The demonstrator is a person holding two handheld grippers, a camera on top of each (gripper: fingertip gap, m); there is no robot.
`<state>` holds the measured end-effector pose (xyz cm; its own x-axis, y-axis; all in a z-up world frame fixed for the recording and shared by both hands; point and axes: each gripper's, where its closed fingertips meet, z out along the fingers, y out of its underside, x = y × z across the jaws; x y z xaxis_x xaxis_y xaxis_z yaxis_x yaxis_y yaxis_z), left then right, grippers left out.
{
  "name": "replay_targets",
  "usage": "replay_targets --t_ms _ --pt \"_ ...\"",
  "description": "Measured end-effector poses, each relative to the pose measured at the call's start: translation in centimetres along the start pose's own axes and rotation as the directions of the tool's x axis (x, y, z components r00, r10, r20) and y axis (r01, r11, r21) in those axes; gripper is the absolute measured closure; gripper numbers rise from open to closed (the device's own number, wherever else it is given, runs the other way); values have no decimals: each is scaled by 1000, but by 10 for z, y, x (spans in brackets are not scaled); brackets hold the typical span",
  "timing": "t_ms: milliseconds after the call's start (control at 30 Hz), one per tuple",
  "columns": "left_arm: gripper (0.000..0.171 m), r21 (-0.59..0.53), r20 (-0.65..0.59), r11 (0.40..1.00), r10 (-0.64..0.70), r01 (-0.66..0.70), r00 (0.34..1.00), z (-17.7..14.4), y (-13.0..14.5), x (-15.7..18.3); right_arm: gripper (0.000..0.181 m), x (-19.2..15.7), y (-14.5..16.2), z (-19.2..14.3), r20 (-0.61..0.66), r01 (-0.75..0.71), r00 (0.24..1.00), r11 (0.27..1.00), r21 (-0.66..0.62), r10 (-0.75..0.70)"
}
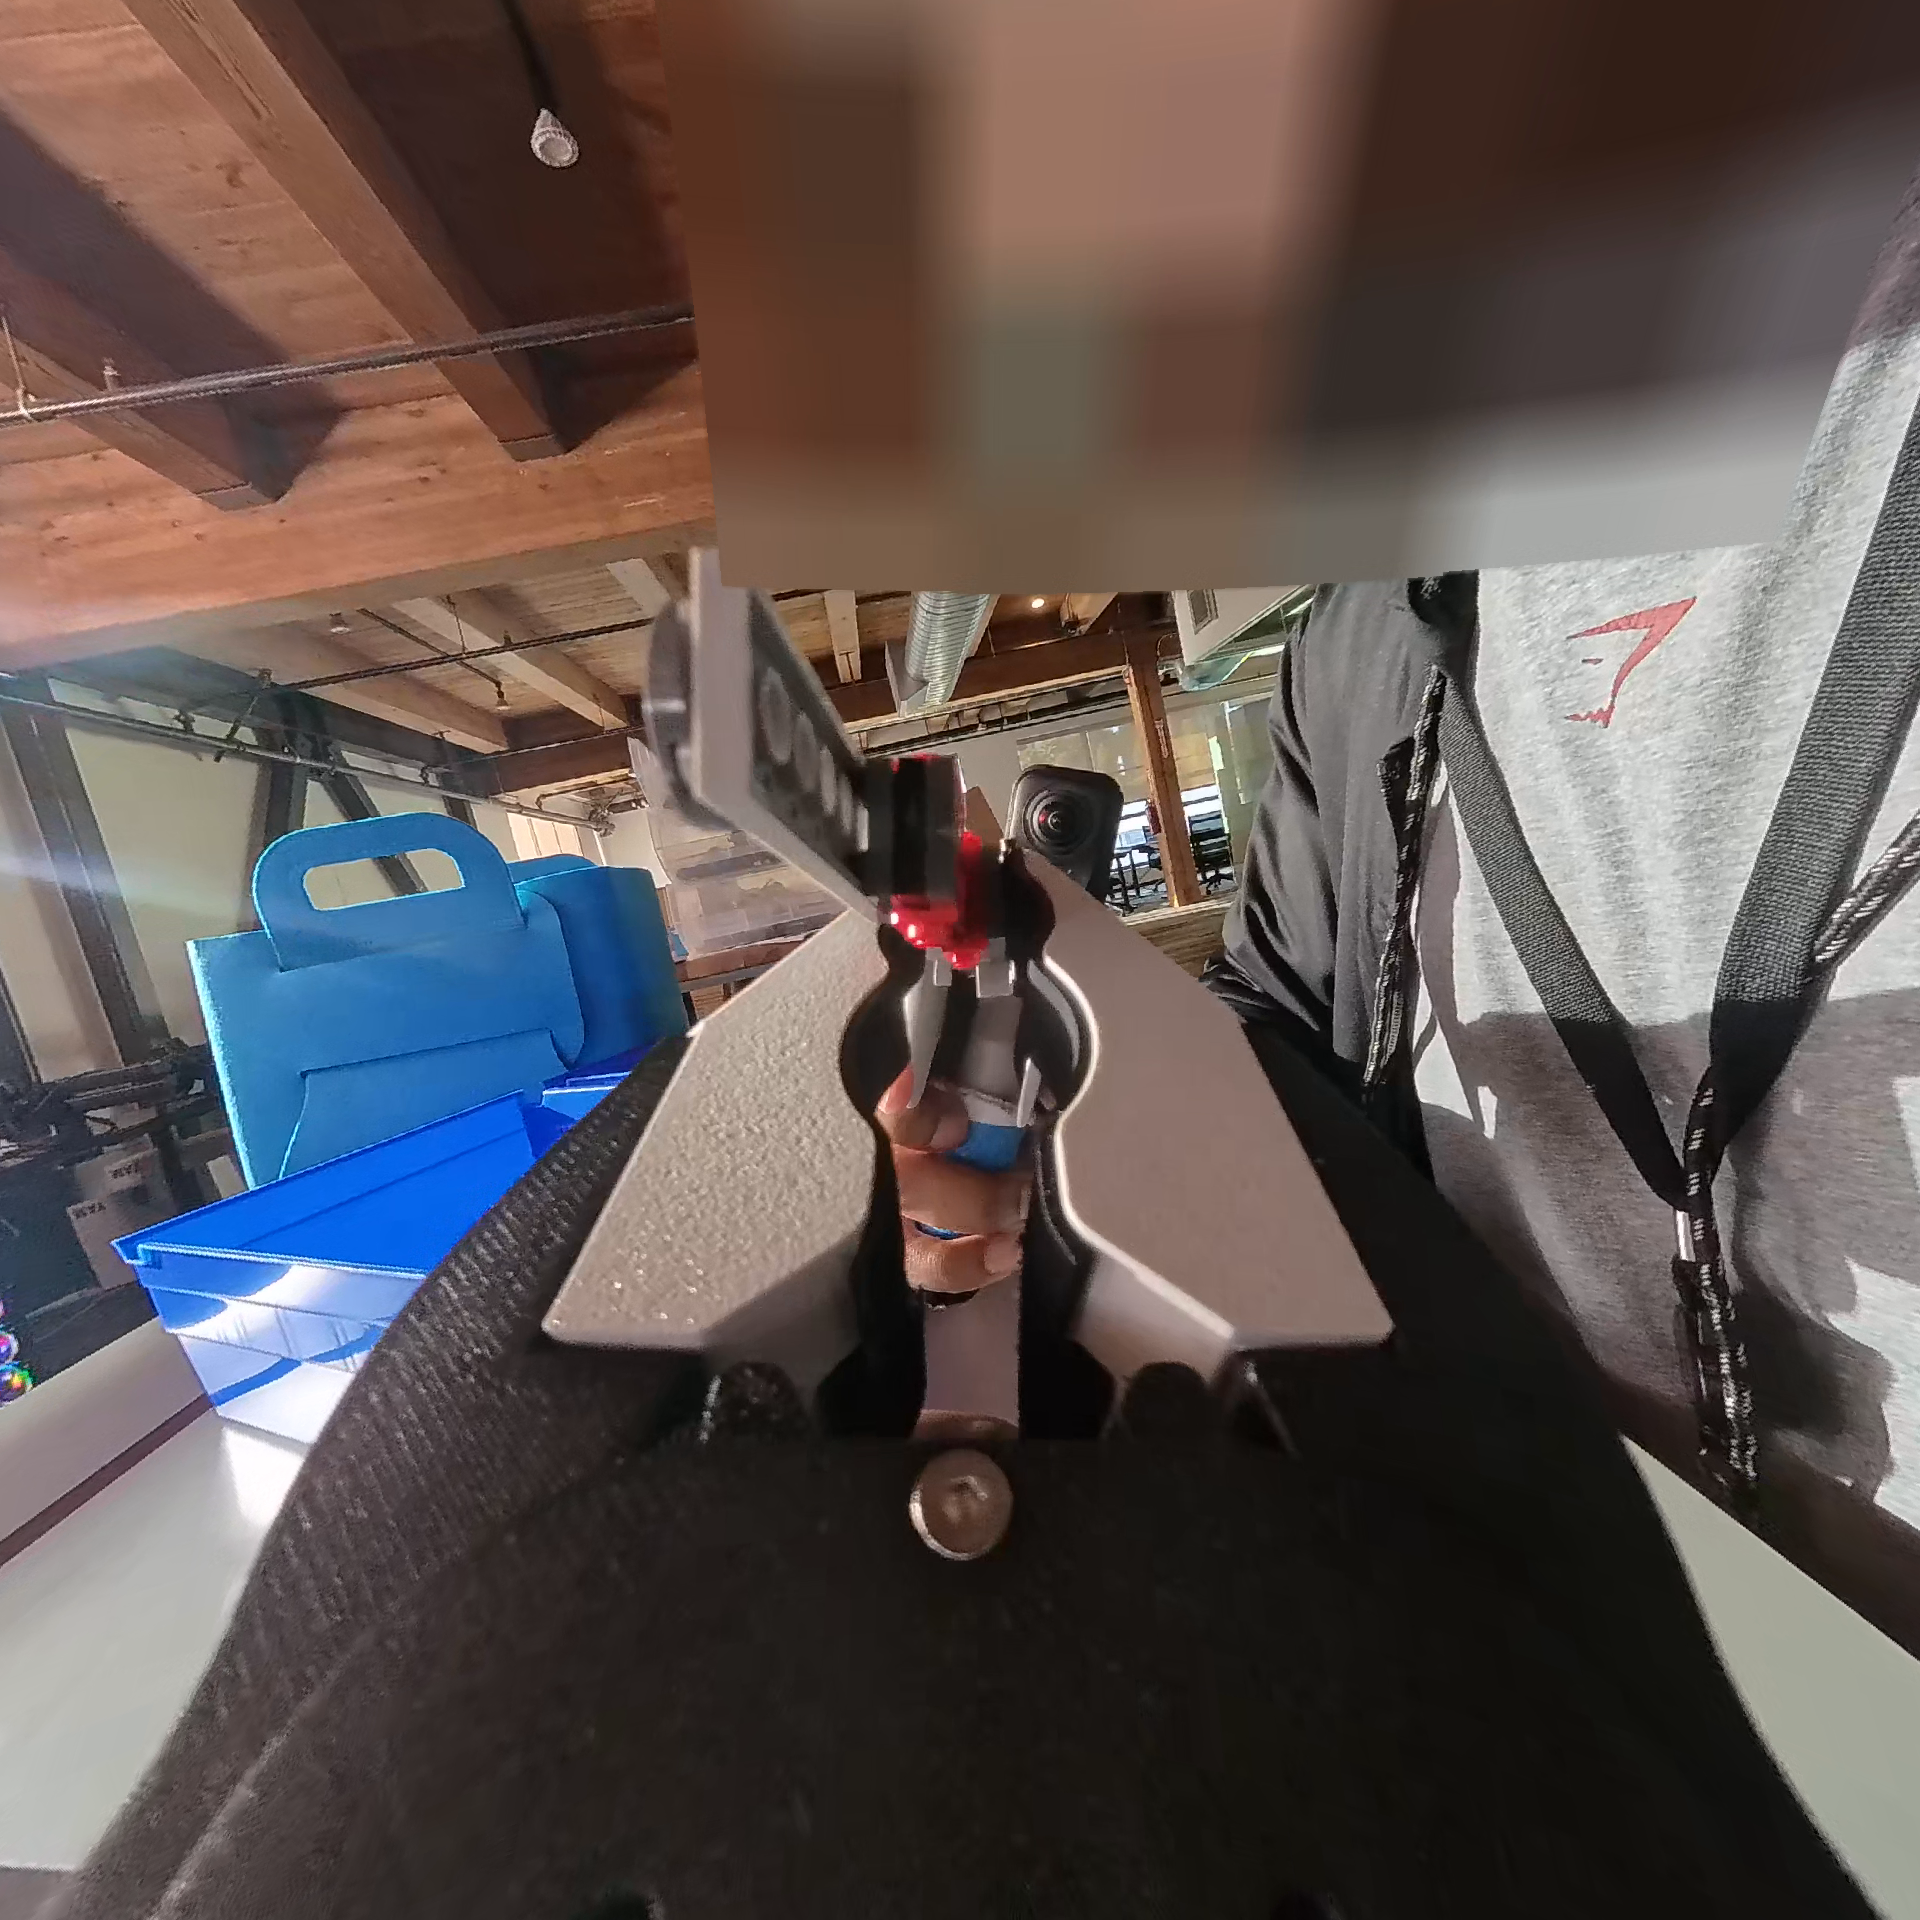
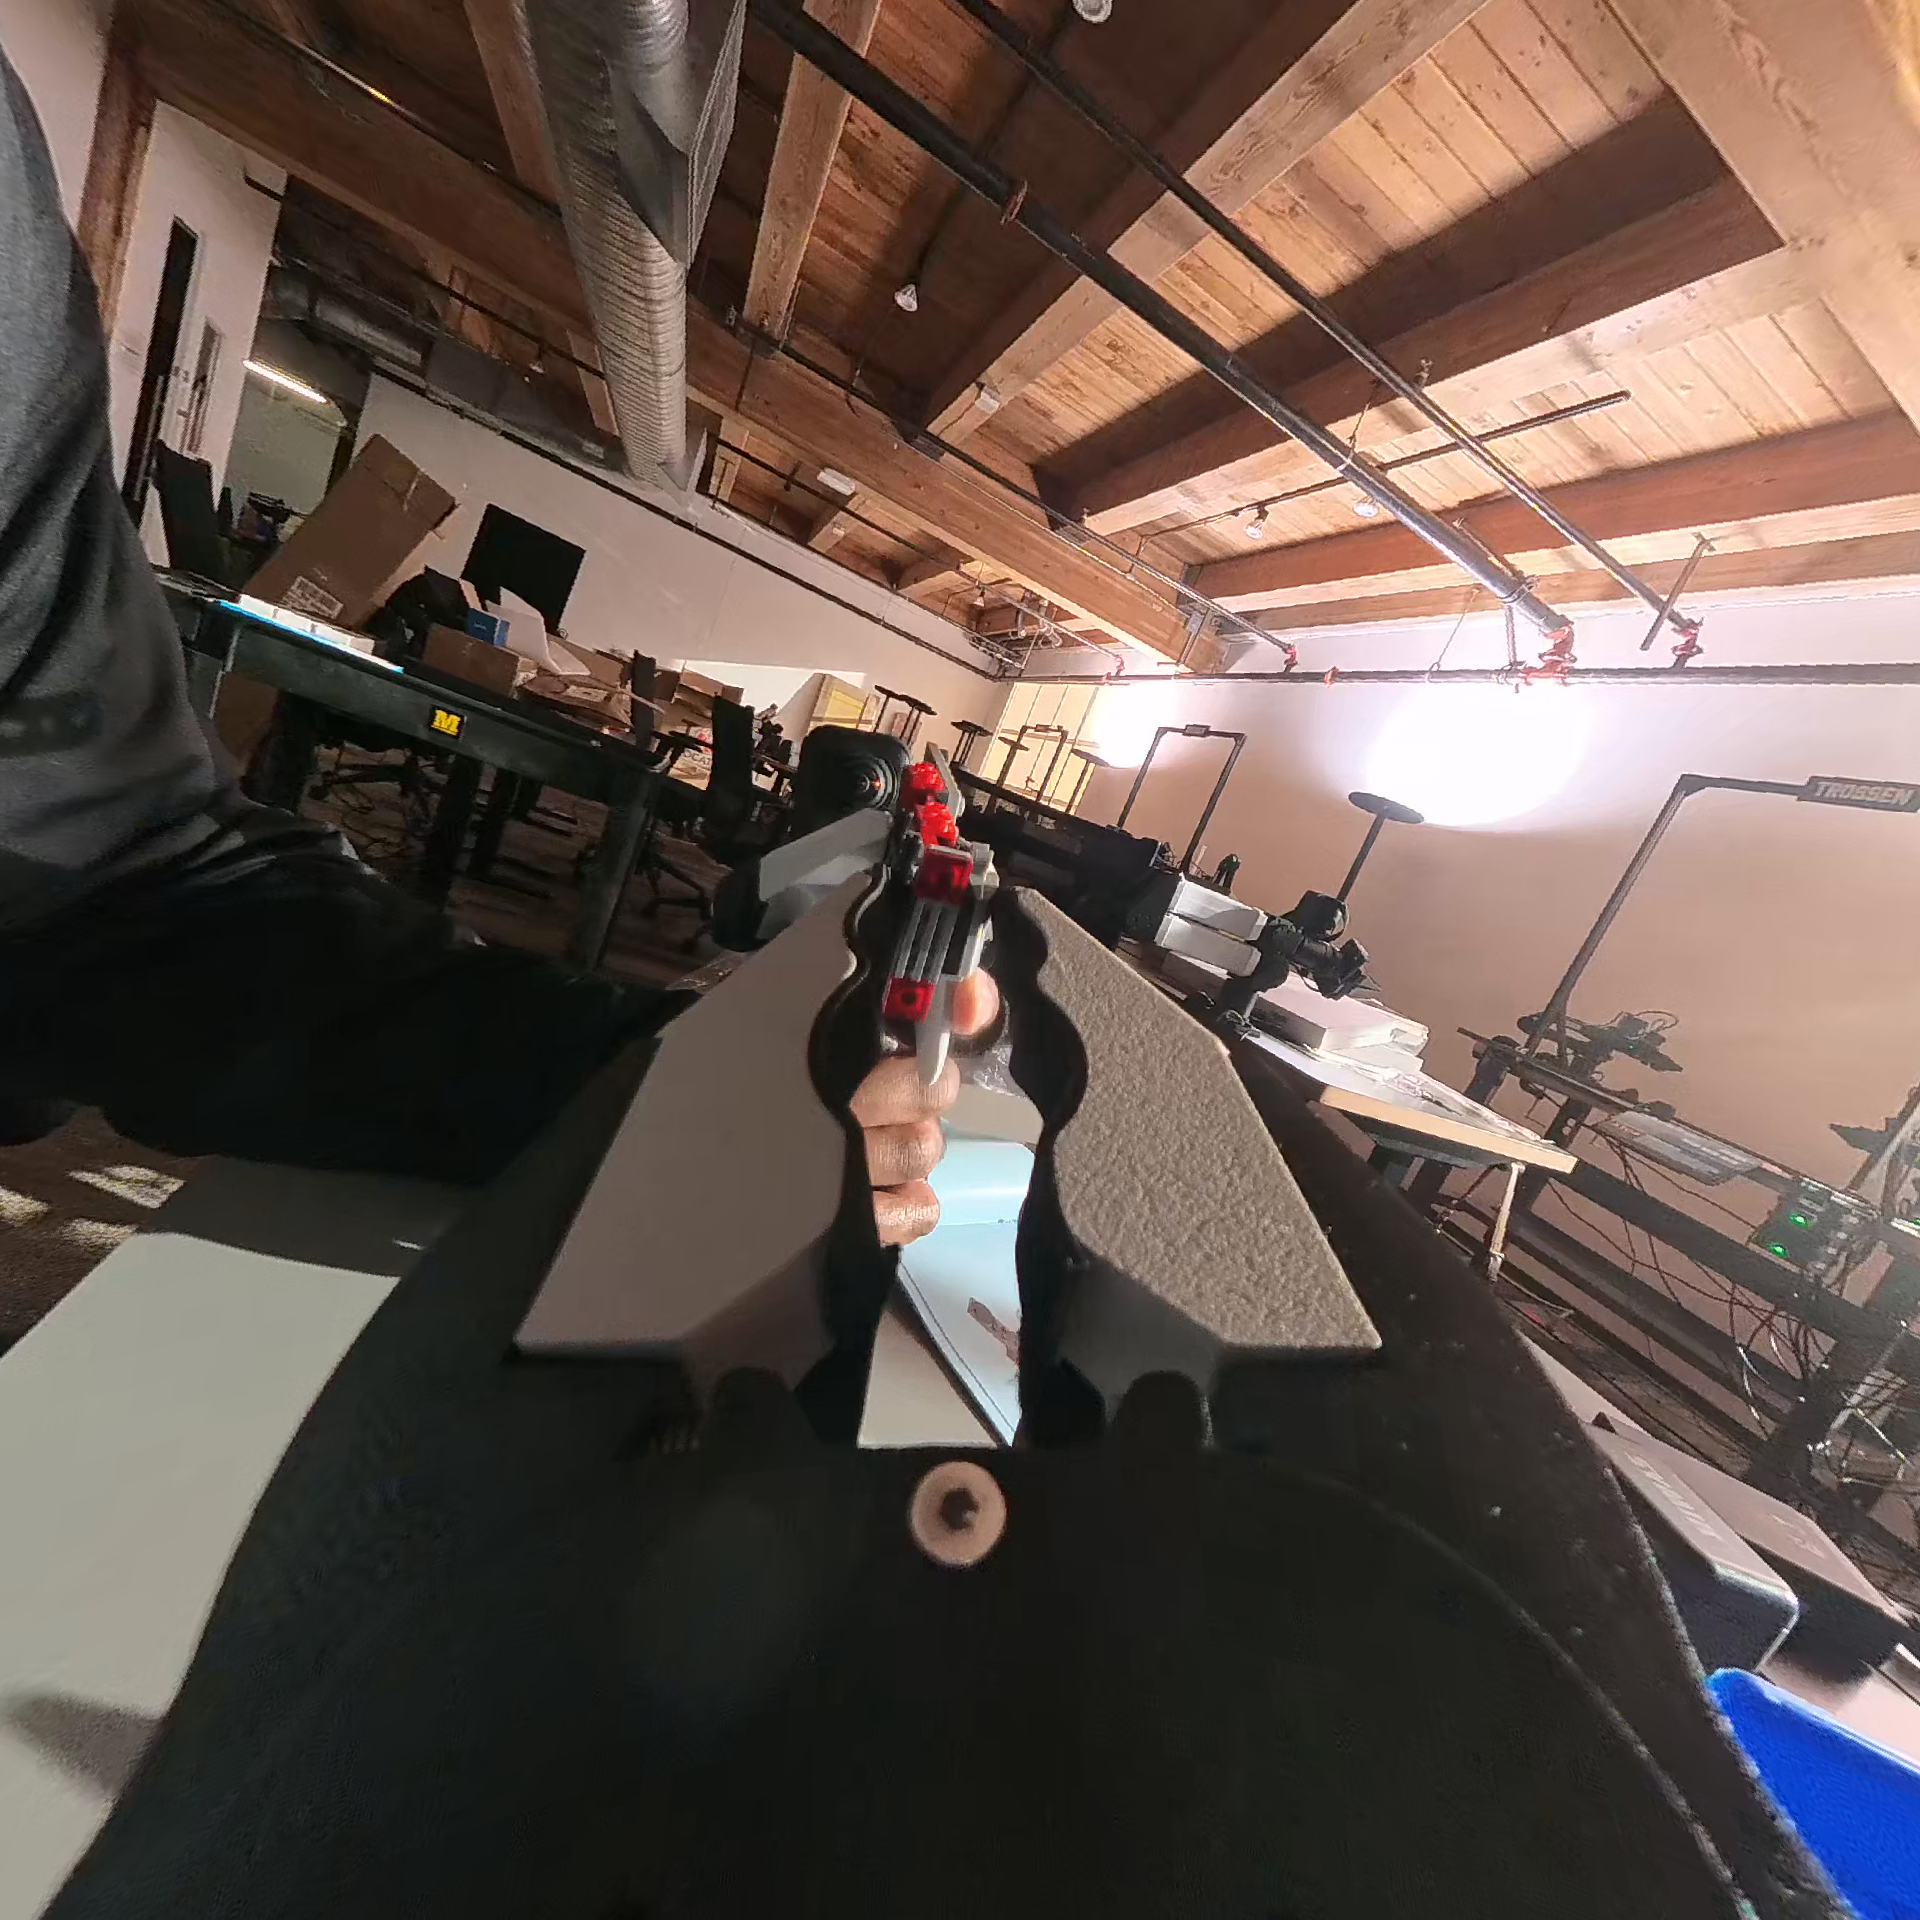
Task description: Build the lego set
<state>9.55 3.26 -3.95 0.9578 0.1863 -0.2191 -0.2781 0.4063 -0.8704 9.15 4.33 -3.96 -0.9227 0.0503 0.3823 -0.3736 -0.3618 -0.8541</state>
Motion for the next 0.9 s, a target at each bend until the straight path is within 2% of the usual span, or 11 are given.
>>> replay_targets --t_ms 33,433,900 --pt "155 0 -3 1000 -3 3 1000 0 0 0 160 0 0 0 1 0 1000 1000 0 0" --pt "146 -14 15 1000 -23 23 1000 0 3 -3 160 1 -1 -4 -9 -2 1000 1000 0 2" --pt "147 -55 -31 995 -85 83 996 2 11 5 160 1 1 -2 -22 7 1000 1000 -3 -7"
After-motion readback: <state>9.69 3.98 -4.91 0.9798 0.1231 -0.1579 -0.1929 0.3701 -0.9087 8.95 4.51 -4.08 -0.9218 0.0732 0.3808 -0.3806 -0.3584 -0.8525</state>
